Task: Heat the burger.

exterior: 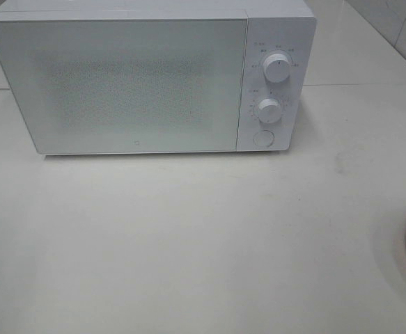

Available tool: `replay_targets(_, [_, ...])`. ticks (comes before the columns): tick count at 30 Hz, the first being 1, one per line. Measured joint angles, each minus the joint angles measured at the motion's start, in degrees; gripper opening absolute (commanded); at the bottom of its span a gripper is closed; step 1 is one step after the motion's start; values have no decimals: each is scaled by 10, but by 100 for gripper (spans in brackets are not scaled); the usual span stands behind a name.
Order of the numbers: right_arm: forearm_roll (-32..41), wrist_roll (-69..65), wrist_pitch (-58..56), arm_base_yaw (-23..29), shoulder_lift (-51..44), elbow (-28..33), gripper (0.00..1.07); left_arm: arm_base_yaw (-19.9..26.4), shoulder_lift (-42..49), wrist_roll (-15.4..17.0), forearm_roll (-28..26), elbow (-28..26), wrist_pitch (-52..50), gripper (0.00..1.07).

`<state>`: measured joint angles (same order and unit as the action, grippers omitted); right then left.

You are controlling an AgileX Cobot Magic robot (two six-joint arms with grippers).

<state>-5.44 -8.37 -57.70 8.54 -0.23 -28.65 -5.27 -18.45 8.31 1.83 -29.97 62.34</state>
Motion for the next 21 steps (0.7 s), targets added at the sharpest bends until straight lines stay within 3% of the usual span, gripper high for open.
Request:
replay_targets(4, [0, 0, 0, 0, 0, 0, 68, 11, 42, 0, -3, 0, 0, 100])
replay_targets(10, [0, 0, 0, 0, 0, 0, 68, 92, 138, 0, -4, 0, 0, 100])
replay_targets(21, [0, 0, 0, 0, 0, 0, 68, 98, 187, 0, -5, 0, 1, 100])
